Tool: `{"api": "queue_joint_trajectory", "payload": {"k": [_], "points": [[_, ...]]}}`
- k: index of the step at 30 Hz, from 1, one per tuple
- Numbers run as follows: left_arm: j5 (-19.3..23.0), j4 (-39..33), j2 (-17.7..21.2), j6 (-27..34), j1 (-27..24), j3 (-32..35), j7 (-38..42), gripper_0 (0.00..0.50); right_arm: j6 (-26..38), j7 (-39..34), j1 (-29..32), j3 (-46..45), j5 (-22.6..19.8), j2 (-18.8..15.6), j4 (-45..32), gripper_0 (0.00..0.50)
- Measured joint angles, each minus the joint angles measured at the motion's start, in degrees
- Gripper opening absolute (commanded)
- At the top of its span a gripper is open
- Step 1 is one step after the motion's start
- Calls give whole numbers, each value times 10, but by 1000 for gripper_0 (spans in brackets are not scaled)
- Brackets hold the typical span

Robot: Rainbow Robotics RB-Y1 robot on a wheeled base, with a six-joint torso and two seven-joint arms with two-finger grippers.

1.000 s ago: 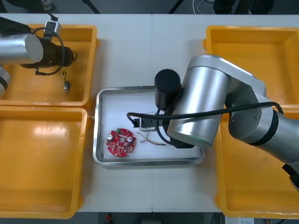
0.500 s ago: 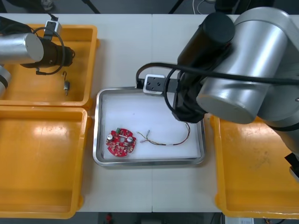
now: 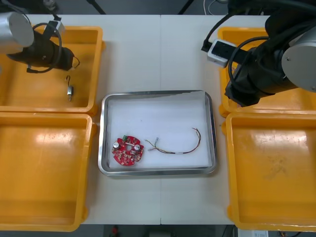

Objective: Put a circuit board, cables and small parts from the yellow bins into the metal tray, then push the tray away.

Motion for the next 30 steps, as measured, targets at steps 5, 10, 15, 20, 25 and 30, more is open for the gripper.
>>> {"api": "queue_joint_trajectory", "payload": {"k": [5,10,15,20,25,30], "points": [[-8,-61,17,94,0,47,0,0,0,-9,0,-35,25,0,39,500],[-17,-107,37,164,0,54,0,0,0,-19,0,-51,63,0,76,500],[-24,-182,46,251,1,54,9,0,0,-67,0,-53,70,0,126,500],[-24,-285,47,313,16,54,67,0,0,-153,-4,-67,71,1,162,500],[-19,-388,47,351,50,48,204,0,0,-206,-17,-80,70,5,201,500],[-6,-466,47,387,67,14,289,0,0,-291,-33,-81,70,13,240,500]]}}
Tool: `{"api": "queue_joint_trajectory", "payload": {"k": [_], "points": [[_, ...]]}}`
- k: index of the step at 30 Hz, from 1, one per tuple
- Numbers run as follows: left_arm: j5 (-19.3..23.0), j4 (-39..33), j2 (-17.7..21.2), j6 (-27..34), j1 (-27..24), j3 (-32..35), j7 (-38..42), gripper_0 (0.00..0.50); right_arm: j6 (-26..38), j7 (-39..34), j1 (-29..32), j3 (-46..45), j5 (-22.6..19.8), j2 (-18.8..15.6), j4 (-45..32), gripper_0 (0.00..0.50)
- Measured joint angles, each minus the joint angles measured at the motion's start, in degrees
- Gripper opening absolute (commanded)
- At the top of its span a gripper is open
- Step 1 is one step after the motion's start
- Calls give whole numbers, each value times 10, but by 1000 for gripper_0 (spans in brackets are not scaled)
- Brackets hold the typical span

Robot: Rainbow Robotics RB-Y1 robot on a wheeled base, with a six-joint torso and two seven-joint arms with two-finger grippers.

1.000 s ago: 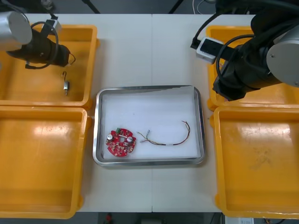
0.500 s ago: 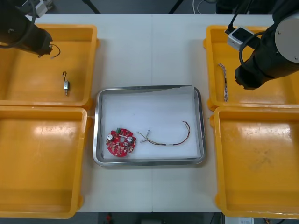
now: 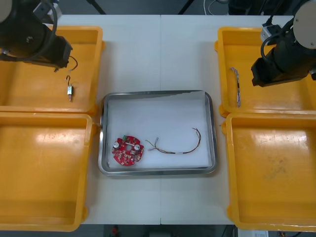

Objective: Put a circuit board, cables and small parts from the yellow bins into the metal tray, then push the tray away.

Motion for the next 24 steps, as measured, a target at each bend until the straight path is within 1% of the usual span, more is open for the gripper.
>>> {"api": "queue_joint_trajectory", "payload": {"k": [3,8,10,15,18,21,24], "points": [[15,-31,0,10,2,-27,8,0,0,-14,-7,-1,0,5,18,500],[21,-68,-3,25,2,-72,36,0,0,-36,-10,-4,4,14,46,500],[21,-74,-8,27,2,-89,70,0,0,-39,-10,-4,13,18,55,500],[11,-75,-32,26,2,-137,202,0,0,-39,-10,-9,33,29,76,500],[-8,-75,-46,12,2,-176,253,0,-9,-39,-11,-12,39,34,85,500],[-24,-67,-56,-13,2,-217,255,0,-31,-39,-12,-13,39,35,97,500],[-29,-40,-64,-47,2,-249,255,0,-56,-40,-13,-13,39,37,108,500]]}}
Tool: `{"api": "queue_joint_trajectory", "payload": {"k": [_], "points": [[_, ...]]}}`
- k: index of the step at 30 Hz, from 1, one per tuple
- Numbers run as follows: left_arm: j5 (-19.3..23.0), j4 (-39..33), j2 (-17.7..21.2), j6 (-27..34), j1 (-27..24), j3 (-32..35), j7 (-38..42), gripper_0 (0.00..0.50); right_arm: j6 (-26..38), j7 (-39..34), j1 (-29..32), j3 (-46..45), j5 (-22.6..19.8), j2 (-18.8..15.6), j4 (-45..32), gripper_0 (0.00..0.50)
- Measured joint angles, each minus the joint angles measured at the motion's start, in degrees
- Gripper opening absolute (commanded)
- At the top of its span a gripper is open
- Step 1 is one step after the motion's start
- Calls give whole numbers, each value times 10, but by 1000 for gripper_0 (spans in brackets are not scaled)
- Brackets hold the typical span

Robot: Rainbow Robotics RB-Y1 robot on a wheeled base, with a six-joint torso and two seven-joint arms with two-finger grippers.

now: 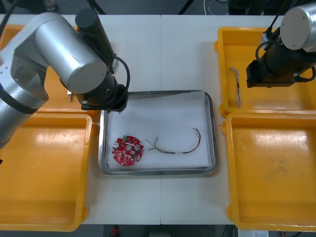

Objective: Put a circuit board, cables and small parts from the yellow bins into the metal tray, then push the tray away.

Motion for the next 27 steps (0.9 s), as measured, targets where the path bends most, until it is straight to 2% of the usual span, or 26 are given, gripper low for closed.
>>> {"api": "queue_joint_trajectory", "payload": {"k": [4,8,10,11,15,16,17,18,20,27], "points": [[-9,43,-9,-48,0,-34,0,0,-37,-1,-1,0,0,2,16,500],[-24,73,-15,-72,0,-65,0,5,-68,-18,-3,-1,-1,7,47,500],[-26,83,-19,-77,0,-73,0,54,-83,-27,-4,-1,0,11,68,500],[-27,85,-20,-78,0,-74,0,95,-91,-29,-5,-1,0,13,80,500],[-28,87,-25,-81,1,-75,0,118,-103,-30,-15,-1,6,24,117,500],[-28,87,-26,-83,1,-75,0,141,-105,-31,-19,-1,10,27,125,500],[-28,87,-26,-85,1,-76,0,248,-107,-34,-23,-1,14,30,133,500],[-28,87,-26,-86,1,-77,0,400,-110,-35,-27,-1,16,33,141,500],[-29,87,-26,-87,1,-79,0,500,-122,-36,-34,-1,18,38,155,500],[-29,87,-26,-87,1,-81,0,500,-161,-61,-43,-1,20,44,190,500]]}}
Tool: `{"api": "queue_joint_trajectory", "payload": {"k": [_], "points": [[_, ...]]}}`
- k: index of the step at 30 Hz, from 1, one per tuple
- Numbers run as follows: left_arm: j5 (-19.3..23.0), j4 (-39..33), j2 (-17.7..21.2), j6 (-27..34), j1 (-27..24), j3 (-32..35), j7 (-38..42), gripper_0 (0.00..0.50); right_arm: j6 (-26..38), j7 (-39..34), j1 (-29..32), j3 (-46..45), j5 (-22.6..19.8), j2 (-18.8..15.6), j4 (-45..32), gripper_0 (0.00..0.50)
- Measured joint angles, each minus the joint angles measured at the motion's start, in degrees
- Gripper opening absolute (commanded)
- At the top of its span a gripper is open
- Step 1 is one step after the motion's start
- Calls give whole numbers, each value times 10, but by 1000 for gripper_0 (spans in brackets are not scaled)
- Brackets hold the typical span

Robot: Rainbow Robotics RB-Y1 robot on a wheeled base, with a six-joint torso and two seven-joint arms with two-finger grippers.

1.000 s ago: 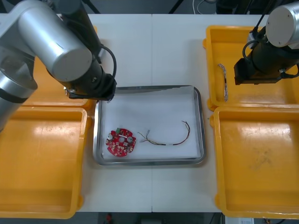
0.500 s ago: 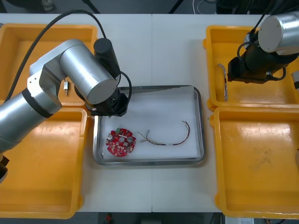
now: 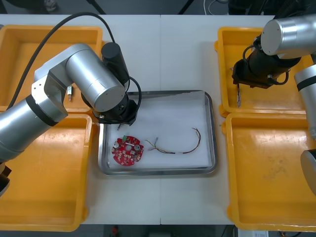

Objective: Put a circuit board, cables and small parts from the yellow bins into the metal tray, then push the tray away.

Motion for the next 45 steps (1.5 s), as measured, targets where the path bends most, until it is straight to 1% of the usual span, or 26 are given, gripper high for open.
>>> {"api": "queue_joint_trajectory", "payload": {"k": [4,7,10,14,18,21,24,27,30,33,36,38,42,45], "points": [[0,-5,0,9,0,1,0,500,-1,0,0,0,2,0,4,500],[1,-26,0,44,0,14,0,500,-2,-1,0,0,7,1,10,500],[8,-56,0,80,0,42,0,500,-4,-5,0,1,24,3,12,500],[35,-94,2,128,0,99,0,500,-17,-6,0,3,27,3,26,500],[69,-125,8,186,0,180,0,500,-37,-6,0,3,26,3,46,500],[79,-134,17,196,0,237,0,500,-39,-6,0,3,25,4,50,500],[82,-132,30,197,0,279,-3,500,-39,-6,0,3,20,4,51,500],[82,-116,44,197,0,308,-13,500,-39,-6,0,4,15,5,51,500],[81,-83,57,197,0,329,-40,500,-44,-6,0,5,10,5,52,500],[72,-46,65,197,0,342,-98,500,-52,-6,1,6,6,5,52,500],[50,-17,71,193,0,344,-167,500,-60,-6,4,9,5,5,52,500],[33,5,72,179,0,344,-199,500,-64,-6,8,14,5,5,52,500],[17,56,72,149,-1,344,-212,500,-64,-6,13,18,4,5,52,500],[13,91,72,122,-2,344,-212,500,-64,-6,14,18,4,5,52,500]]}}
